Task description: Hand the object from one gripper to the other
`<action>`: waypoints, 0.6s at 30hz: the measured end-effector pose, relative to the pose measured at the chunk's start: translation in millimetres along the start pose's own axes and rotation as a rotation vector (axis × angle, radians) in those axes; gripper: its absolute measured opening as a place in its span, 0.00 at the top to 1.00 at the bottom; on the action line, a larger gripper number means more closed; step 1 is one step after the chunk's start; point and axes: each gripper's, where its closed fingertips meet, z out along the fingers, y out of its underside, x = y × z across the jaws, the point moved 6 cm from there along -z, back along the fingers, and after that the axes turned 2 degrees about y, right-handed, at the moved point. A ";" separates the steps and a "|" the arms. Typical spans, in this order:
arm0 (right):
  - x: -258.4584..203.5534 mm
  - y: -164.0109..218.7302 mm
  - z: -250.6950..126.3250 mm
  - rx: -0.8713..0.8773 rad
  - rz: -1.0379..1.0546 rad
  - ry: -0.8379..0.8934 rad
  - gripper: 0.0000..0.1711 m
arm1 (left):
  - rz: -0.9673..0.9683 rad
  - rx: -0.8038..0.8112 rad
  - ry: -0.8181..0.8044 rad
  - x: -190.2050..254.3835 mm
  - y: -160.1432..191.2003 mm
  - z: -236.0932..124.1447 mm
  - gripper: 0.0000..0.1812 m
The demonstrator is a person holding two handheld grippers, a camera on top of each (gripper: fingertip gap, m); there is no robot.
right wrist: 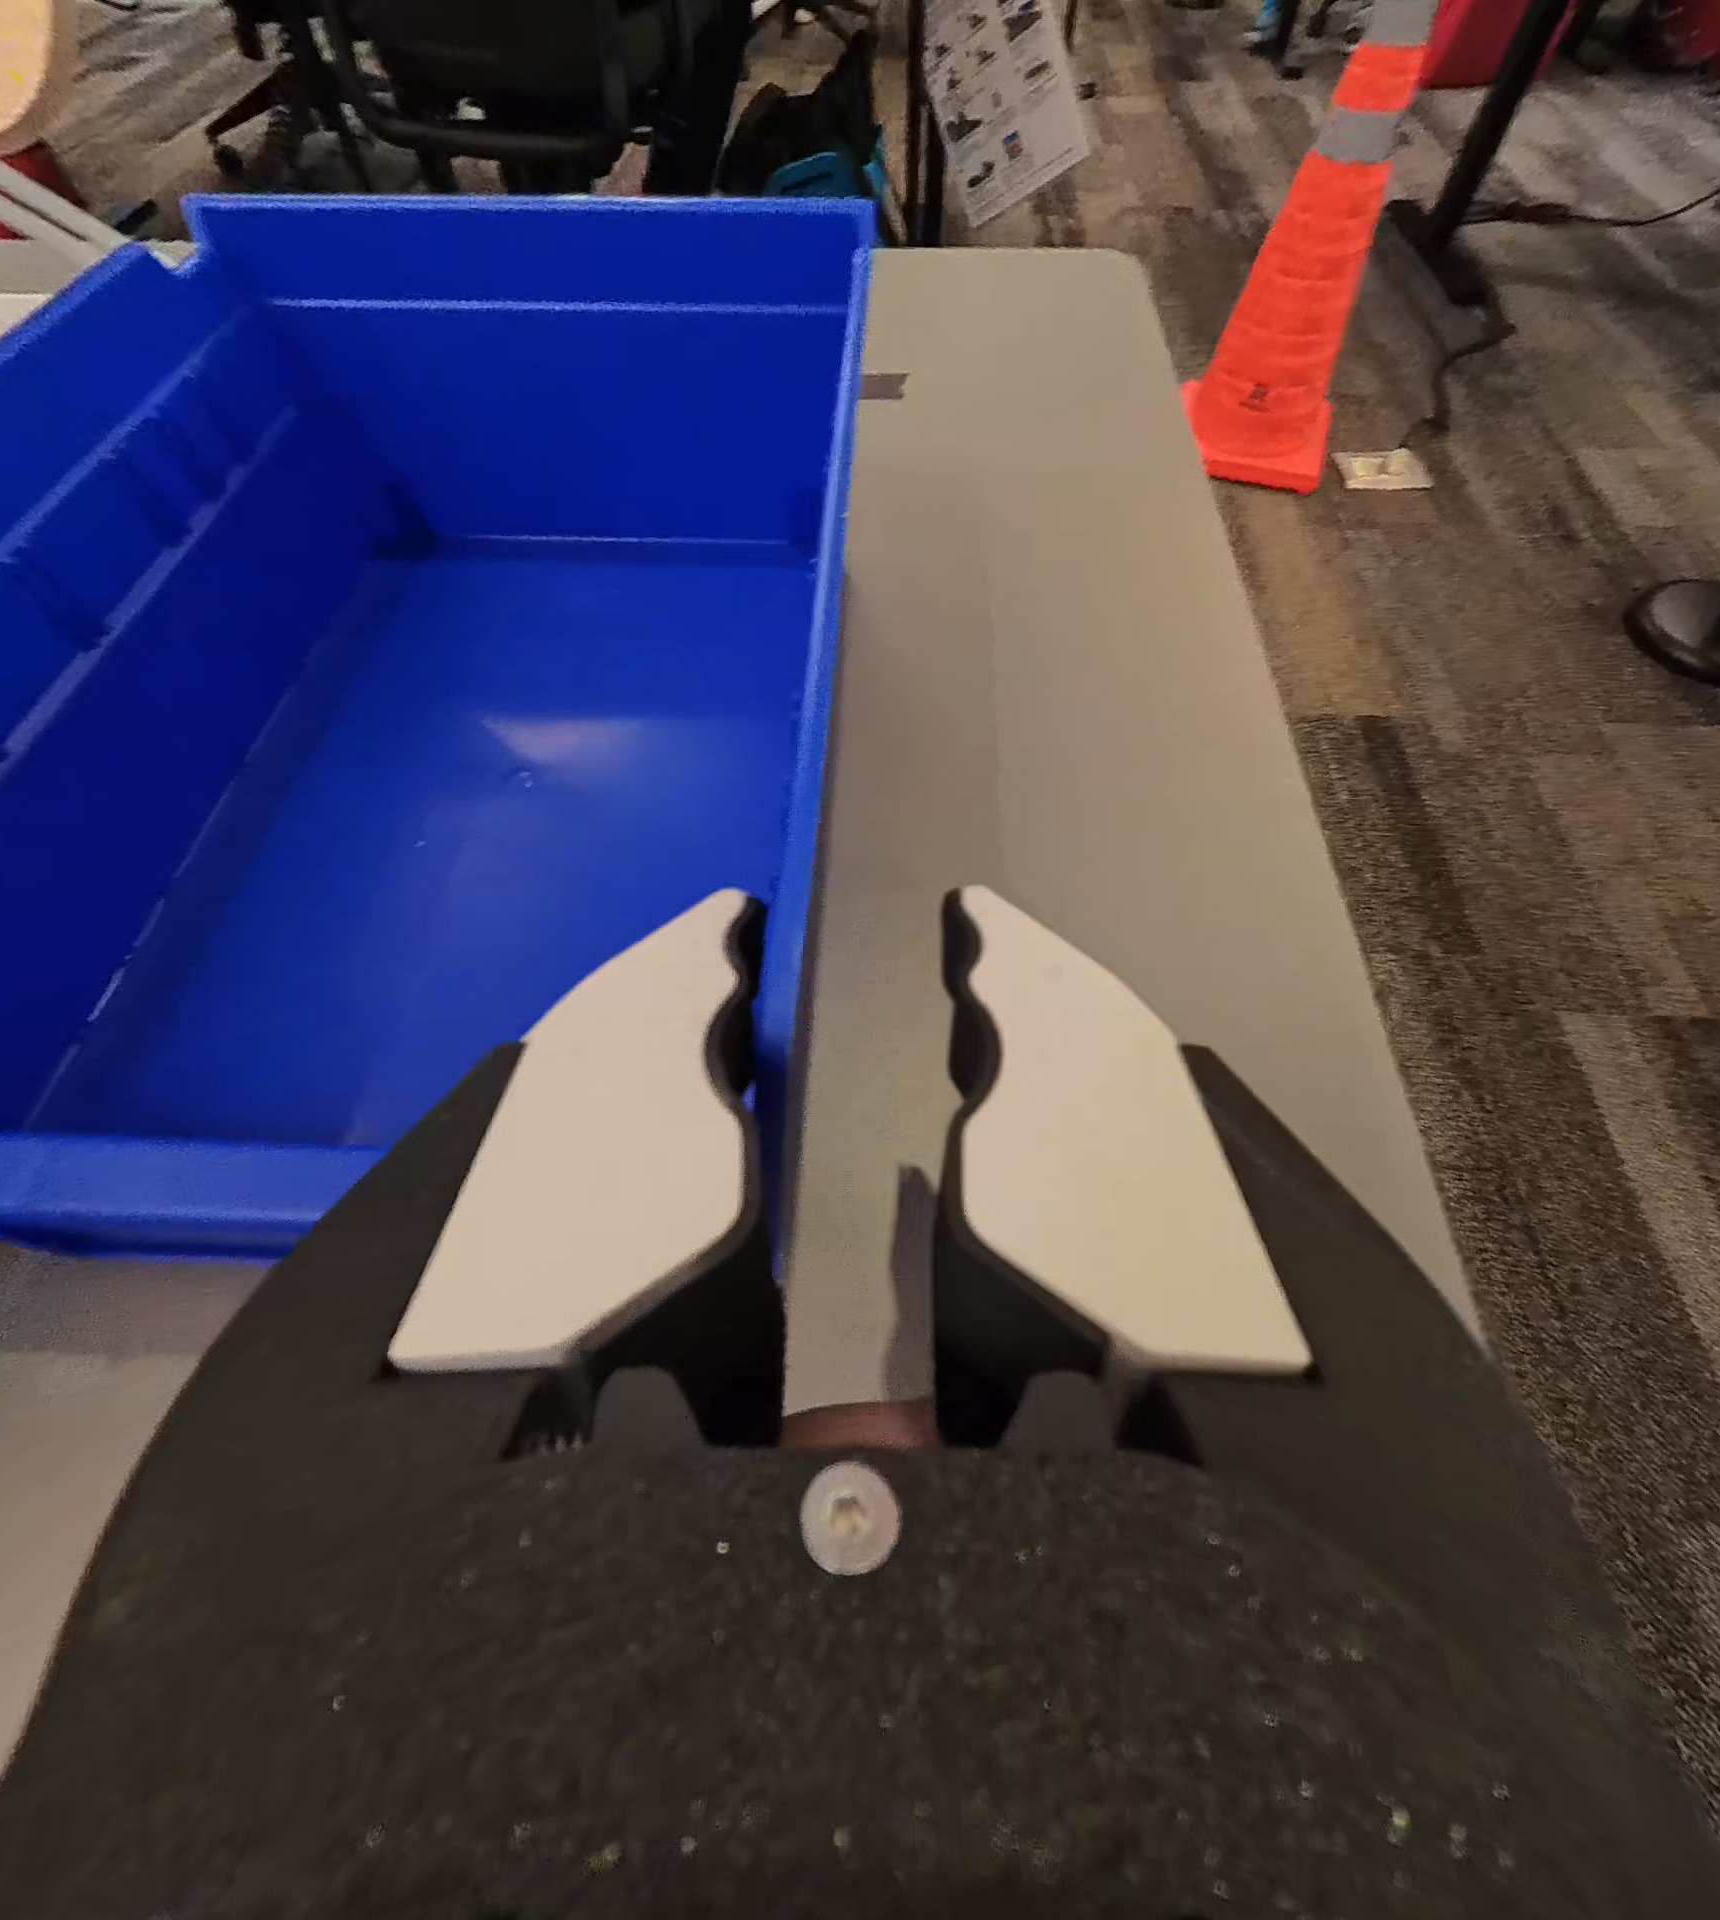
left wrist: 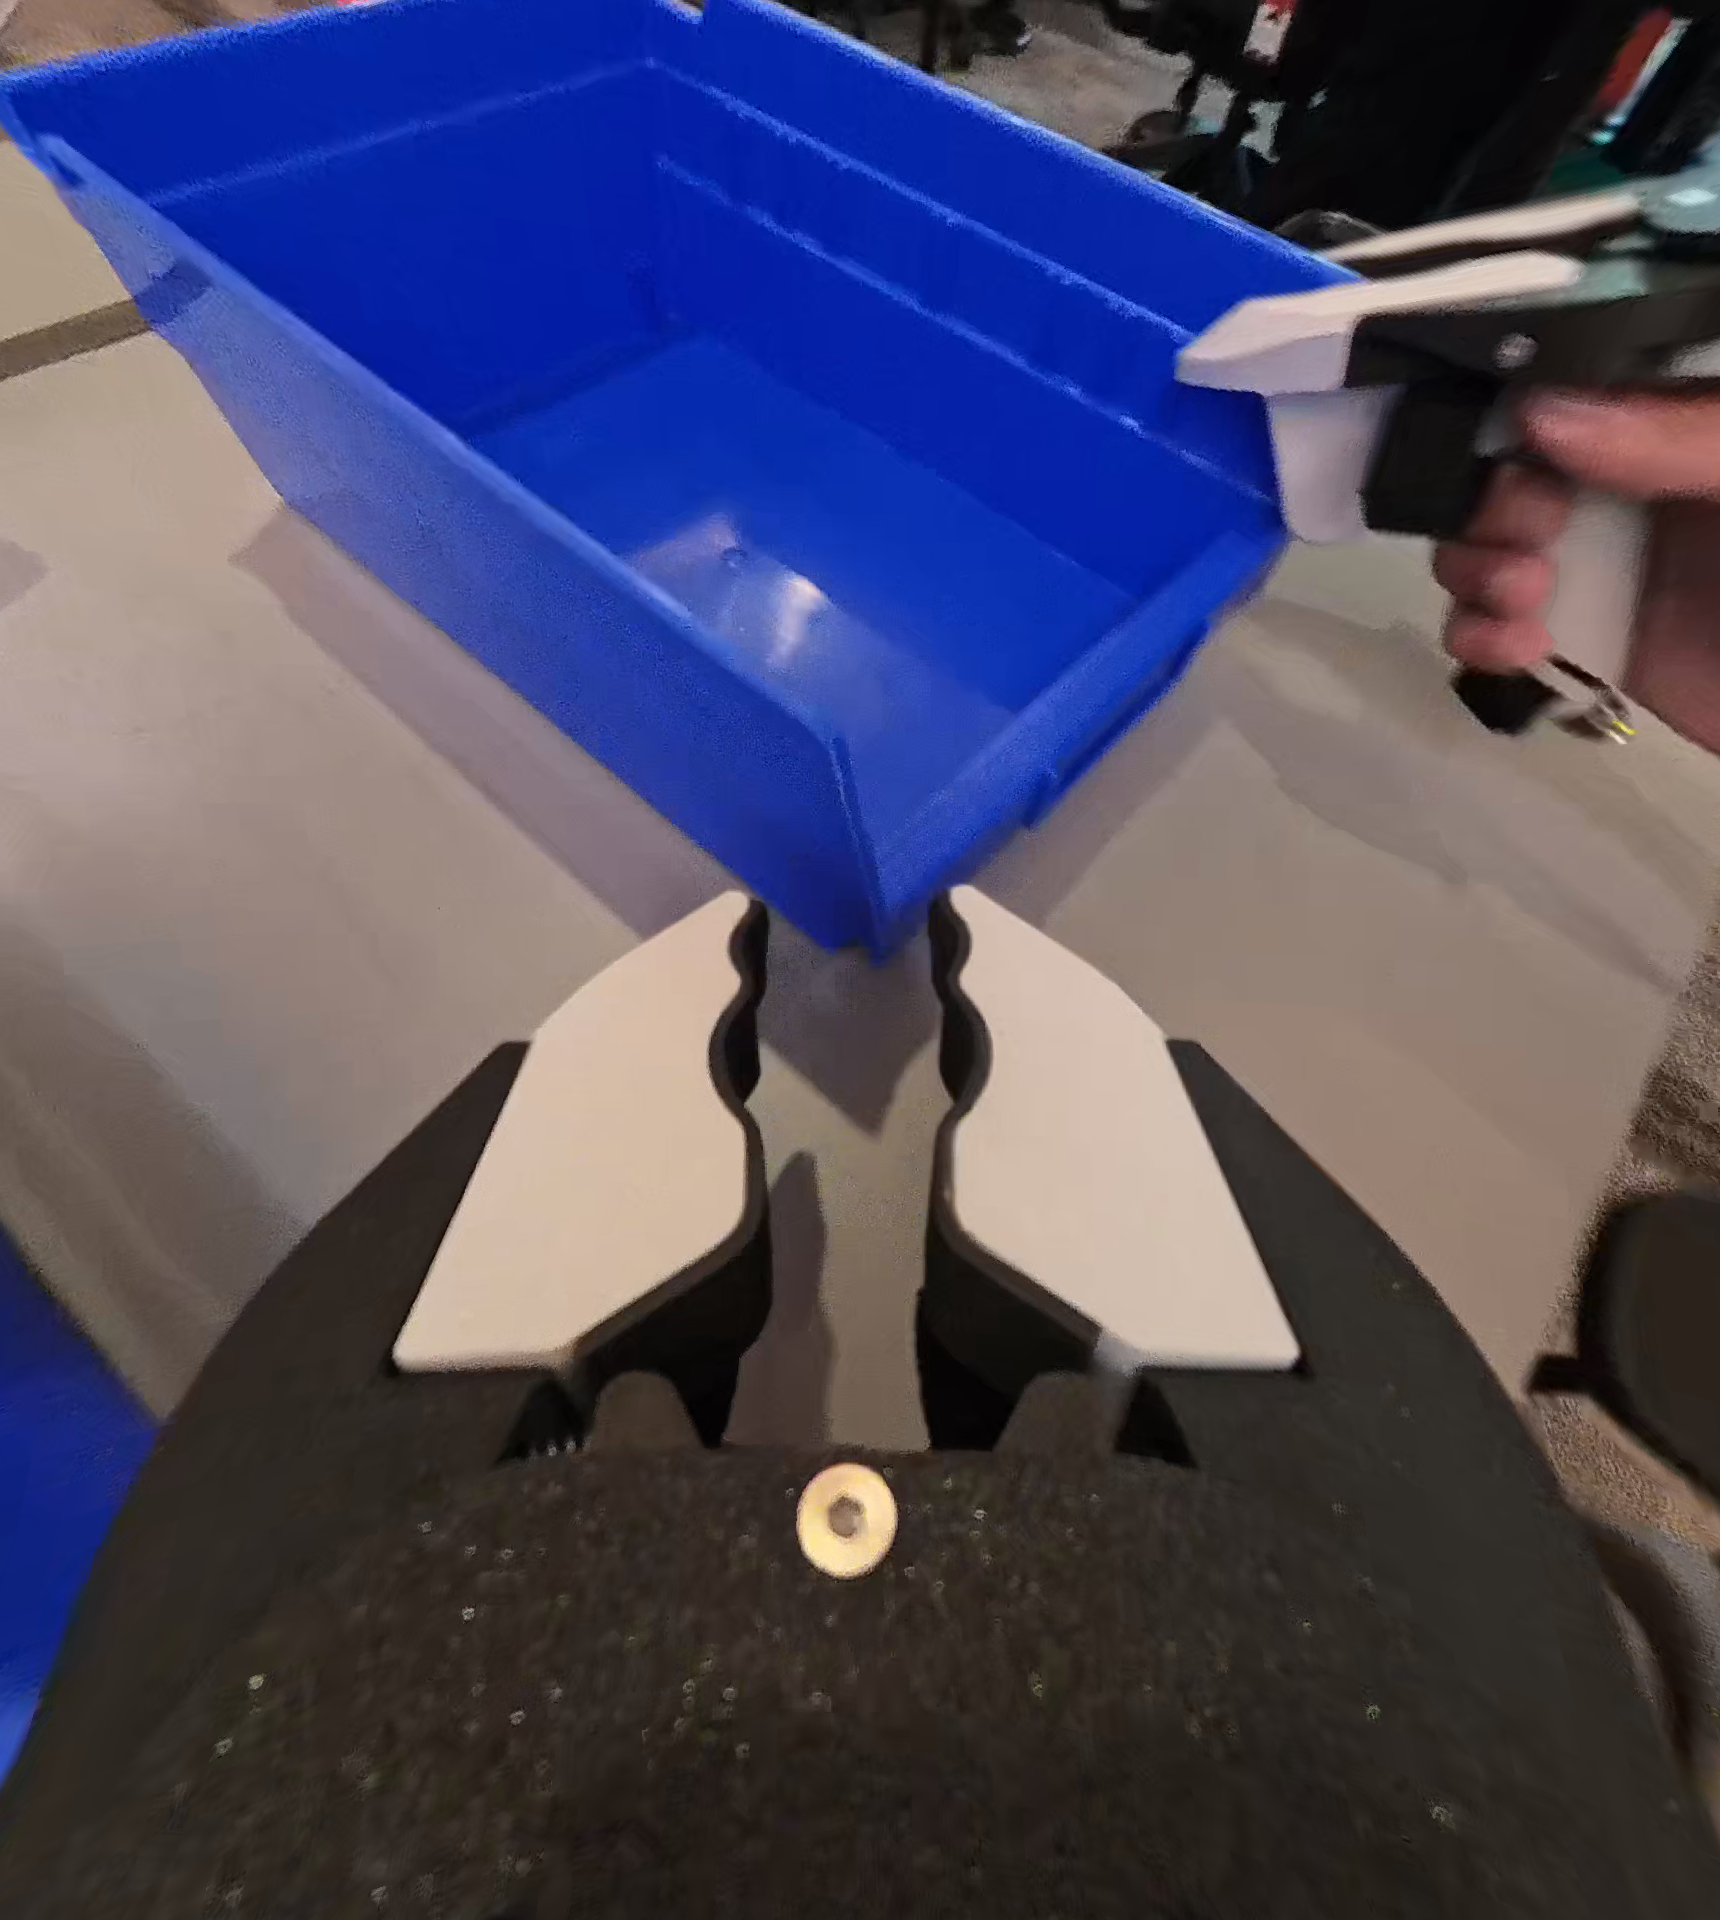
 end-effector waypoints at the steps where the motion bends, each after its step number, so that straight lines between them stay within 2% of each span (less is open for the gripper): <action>1: 2.3 -0.6 -1.1 0.002 0.001 0.017 0.77 | 0.020 0.000 0.012 1.4 7.1 -15.2 0.83; 3: 5.2 -7.6 -8.5 0.019 0.014 0.083 0.71 | 0.068 0.000 -0.006 -2.9 21.7 -53.3 0.82; 4: 2.8 -15.9 -16.8 0.056 0.012 0.126 0.71 | 0.093 0.041 -0.047 -10.4 26.0 -77.8 0.81; 6: -16.0 -38.4 -39.2 0.175 -0.043 0.184 0.71 | 0.152 0.158 -0.205 -38.7 34.1 -132.1 0.82; 8: -53.8 -58.8 -58.4 0.268 -0.110 0.210 0.72 | 0.155 0.220 -0.421 -81.5 49.1 -181.1 0.82; 10: -118.1 -69.9 -66.6 0.302 -0.133 0.086 0.72 | 0.136 0.161 -0.622 -124.8 68.6 -216.0 0.81; 12: -204.7 -65.6 -66.9 0.293 -0.106 -0.177 0.70 | 0.082 0.107 -0.700 -156.3 81.4 -232.7 0.79; 14: -285.7 -45.4 -62.0 0.226 -0.095 -0.388 0.69 | -0.026 0.111 -0.681 -177.2 88.2 -235.9 0.73; 16: -335.7 -22.3 -45.7 0.153 -0.129 -0.403 0.69 | -0.084 0.080 -0.643 -191.6 96.4 -228.6 0.73; 18: -357.0 -8.7 -25.9 0.094 -0.169 -0.318 0.72 | -0.124 0.069 -0.609 -201.1 100.8 -220.9 0.74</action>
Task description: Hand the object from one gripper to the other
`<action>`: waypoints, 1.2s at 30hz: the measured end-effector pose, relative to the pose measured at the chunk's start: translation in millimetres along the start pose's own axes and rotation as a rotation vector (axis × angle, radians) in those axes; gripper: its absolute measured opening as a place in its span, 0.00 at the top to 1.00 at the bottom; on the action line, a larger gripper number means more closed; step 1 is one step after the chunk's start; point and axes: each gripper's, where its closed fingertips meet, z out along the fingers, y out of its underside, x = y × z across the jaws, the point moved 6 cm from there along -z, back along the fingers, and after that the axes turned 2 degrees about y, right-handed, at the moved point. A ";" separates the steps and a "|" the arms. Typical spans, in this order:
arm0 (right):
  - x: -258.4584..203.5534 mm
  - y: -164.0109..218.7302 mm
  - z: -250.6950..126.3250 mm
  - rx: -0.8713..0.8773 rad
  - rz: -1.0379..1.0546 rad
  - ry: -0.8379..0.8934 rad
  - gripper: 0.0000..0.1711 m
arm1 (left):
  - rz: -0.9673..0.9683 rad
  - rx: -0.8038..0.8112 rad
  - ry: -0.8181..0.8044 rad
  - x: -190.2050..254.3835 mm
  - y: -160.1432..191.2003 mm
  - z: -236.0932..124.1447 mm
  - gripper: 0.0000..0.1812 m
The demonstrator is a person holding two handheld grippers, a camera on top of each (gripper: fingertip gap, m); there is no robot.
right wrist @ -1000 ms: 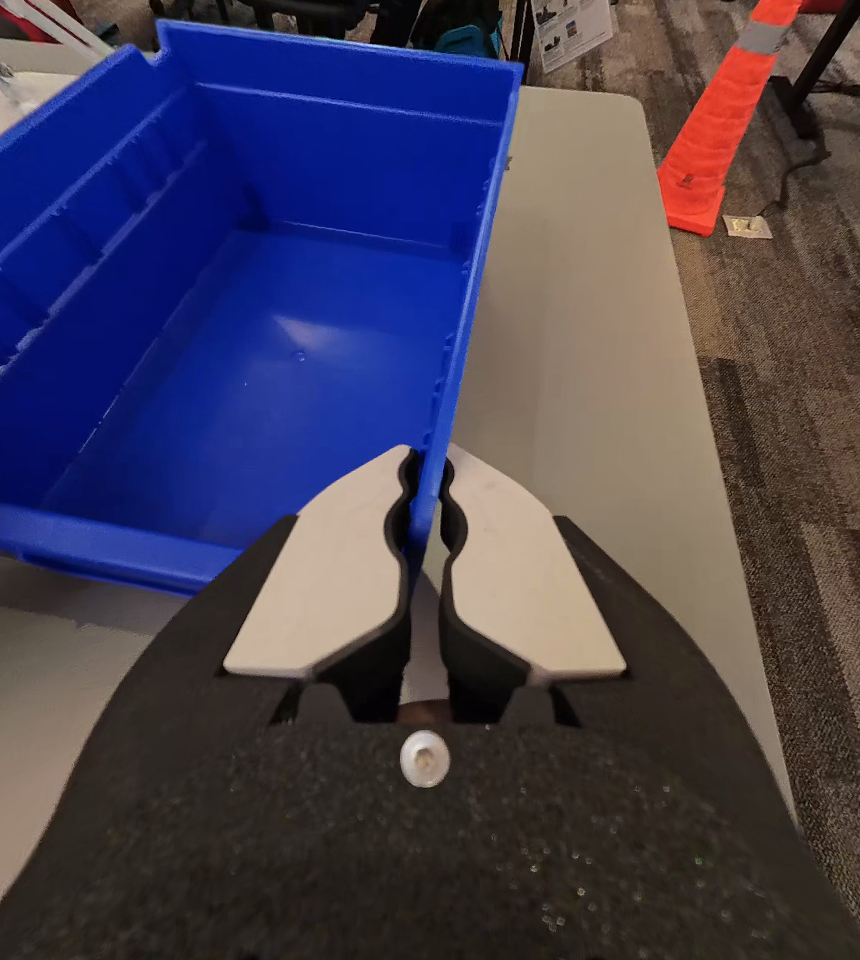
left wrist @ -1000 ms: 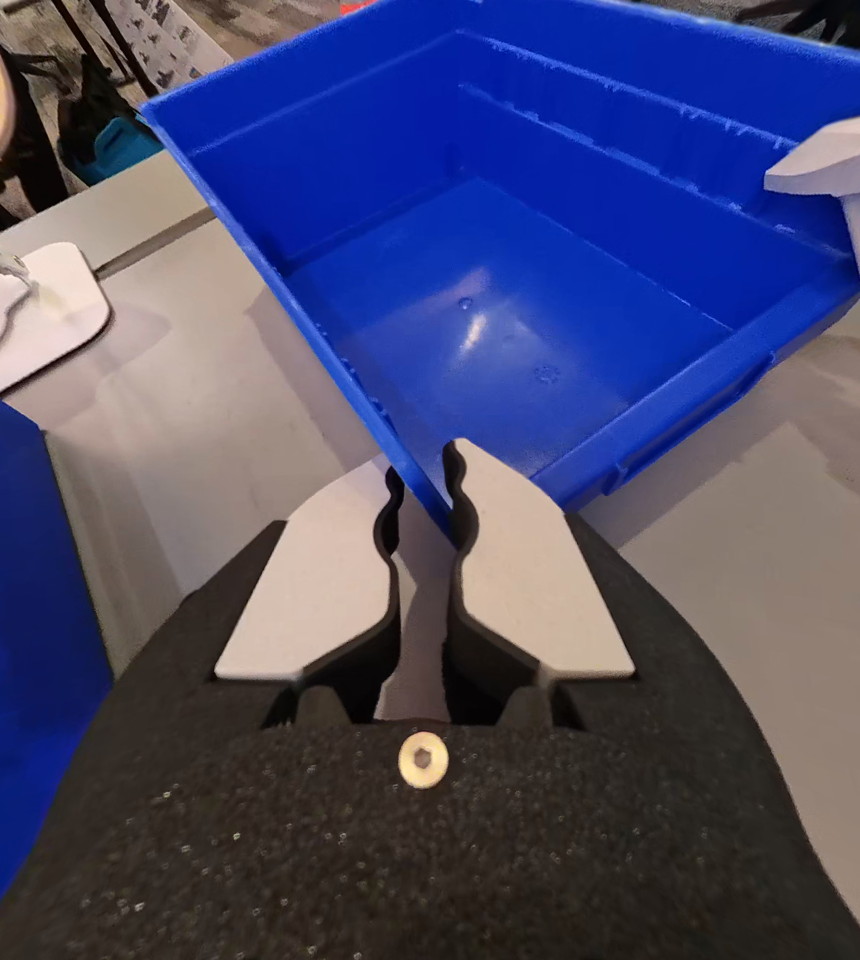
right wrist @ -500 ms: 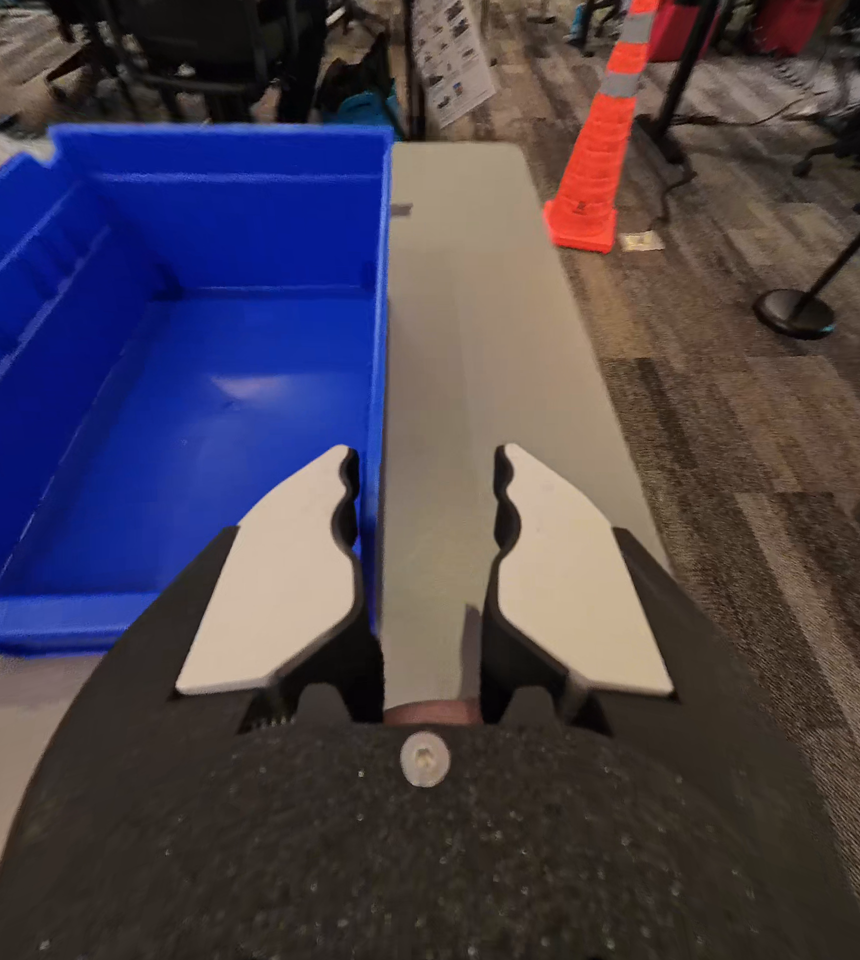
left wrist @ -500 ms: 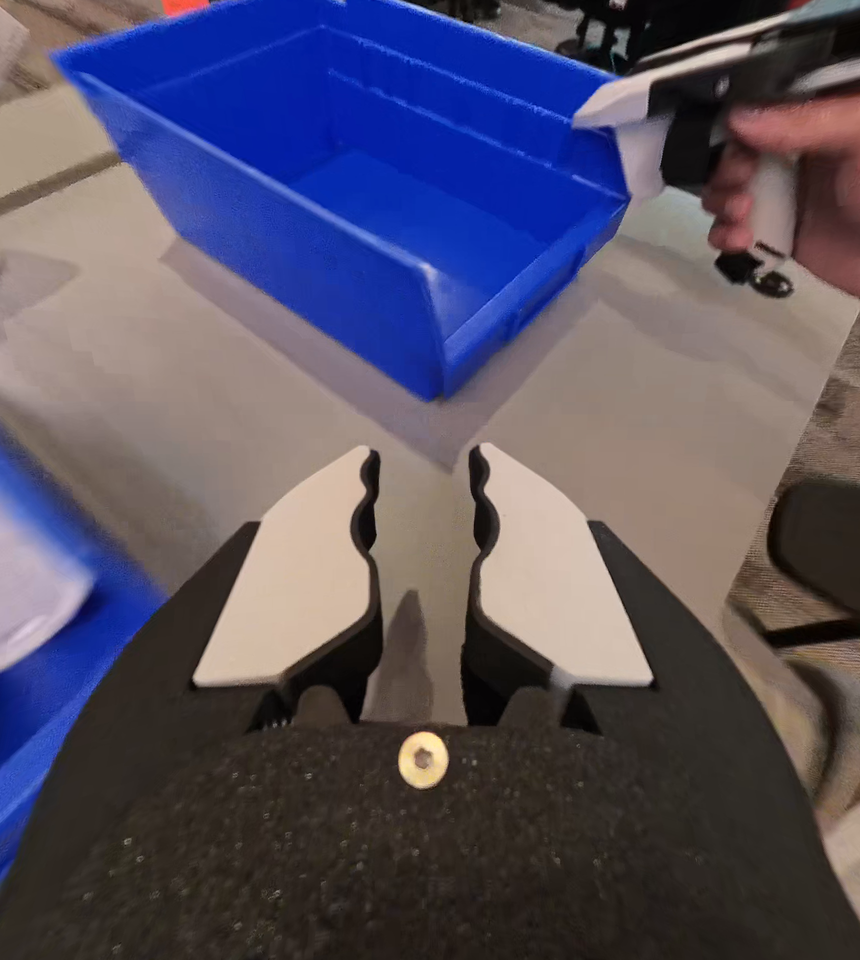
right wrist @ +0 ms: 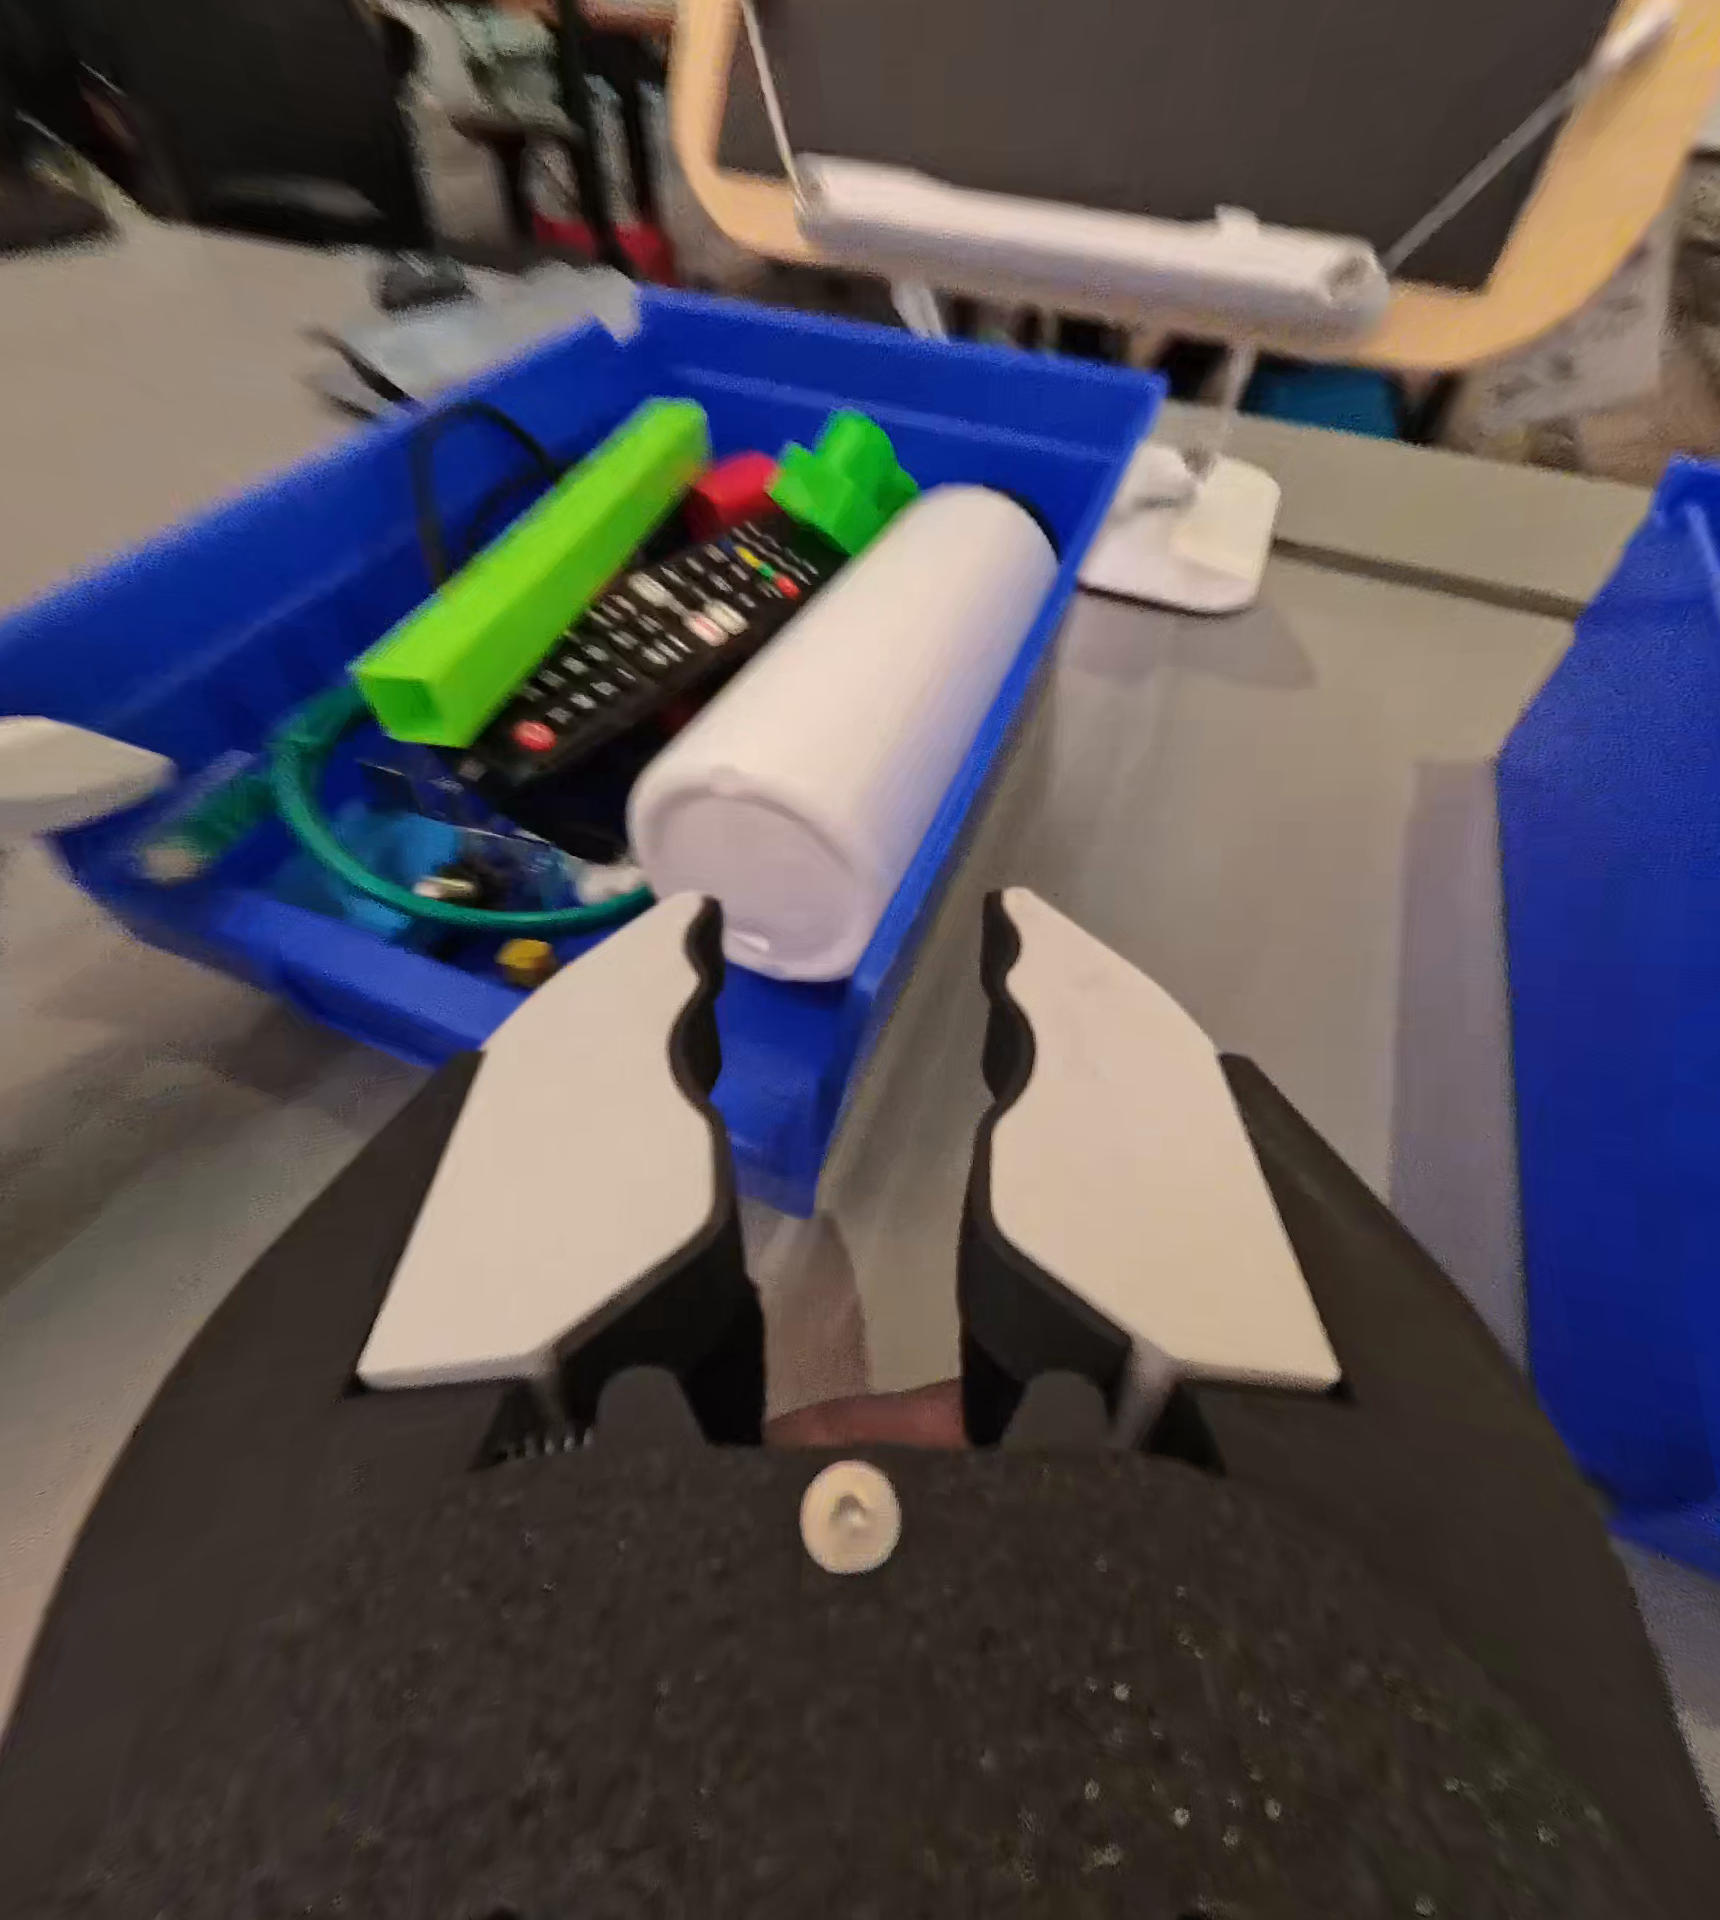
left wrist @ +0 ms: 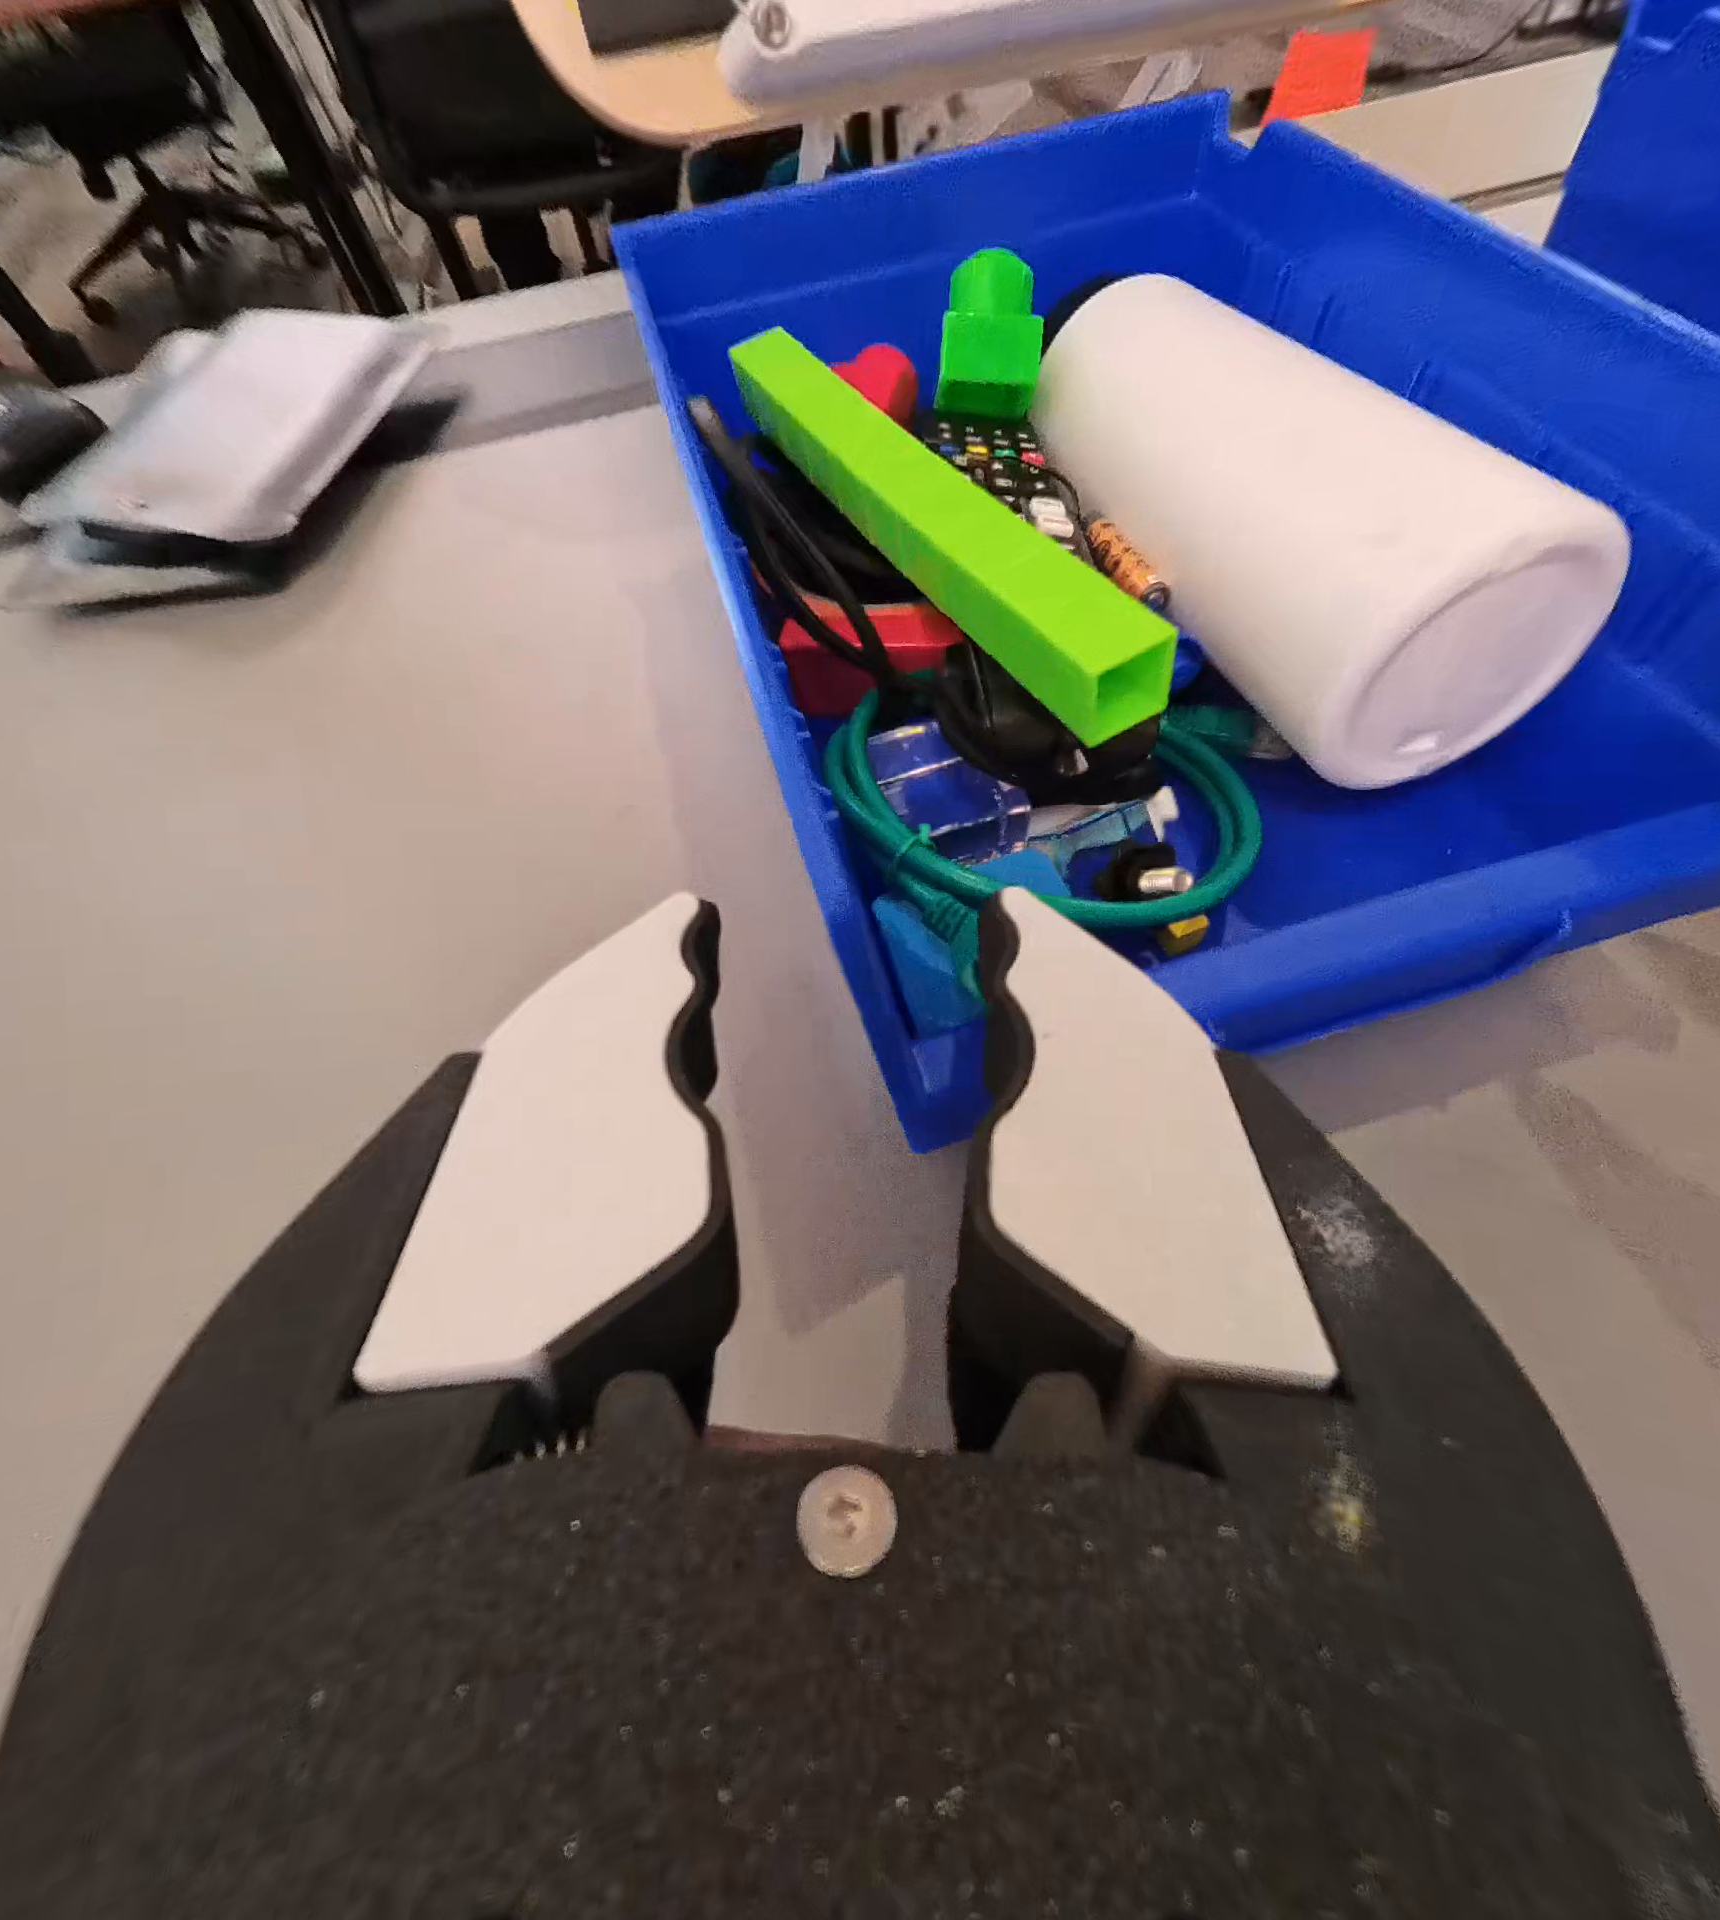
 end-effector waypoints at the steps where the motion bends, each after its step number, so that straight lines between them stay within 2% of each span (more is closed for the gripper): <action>1: 0.2 5.3 9.2 -0.040 -0.003 0.071 0.78 | -0.028 -0.001 0.021 -1.4 0.5 4.5 0.75; 2: 0.1 9.4 16.5 -0.069 0.020 0.113 0.85 | -0.051 -0.006 0.055 -1.3 1.1 9.2 0.79; 3: -2.6 13.3 22.7 -0.092 0.066 0.110 0.93 | -0.069 -0.022 0.101 -0.1 2.8 14.0 0.90; 4: -1.5 15.1 26.3 -0.099 0.114 0.138 0.95 | -0.098 -0.041 0.108 -2.5 5.5 18.7 0.94; 7: -7.0 12.5 28.3 -0.110 0.122 0.182 0.97 | -0.135 -0.051 0.127 -10.5 4.8 22.4 0.95; 10: -26.3 2.3 22.9 -0.113 0.182 0.245 0.98 | -0.033 -0.014 0.053 -22.4 -2.0 15.3 0.98; 12: -46.3 -12.2 23.2 -0.079 0.229 0.239 0.97 | -0.062 0.006 0.037 -40.6 -4.6 7.3 0.98; 17: -116.3 -42.0 47.3 -0.021 0.138 0.189 0.97 | -0.210 0.020 -0.056 -111.1 4.9 -18.9 0.99; 24: -207.9 -41.2 107.1 -0.036 0.025 0.120 0.97 | -0.157 0.021 -0.235 -207.4 24.1 -46.2 0.99; 29: -238.1 -36.9 116.7 -0.017 -0.007 0.083 0.97 | -0.232 0.049 -0.213 -240.8 49.0 -43.5 0.99; 34: -250.8 -27.7 111.8 0.025 0.022 -0.107 0.91 | -0.367 0.054 -0.194 -257.8 57.1 -40.8 0.97; 36: -255.6 -25.2 100.5 0.011 -0.018 -0.287 0.80 | -0.359 0.055 -0.202 -261.0 57.4 -40.6 0.97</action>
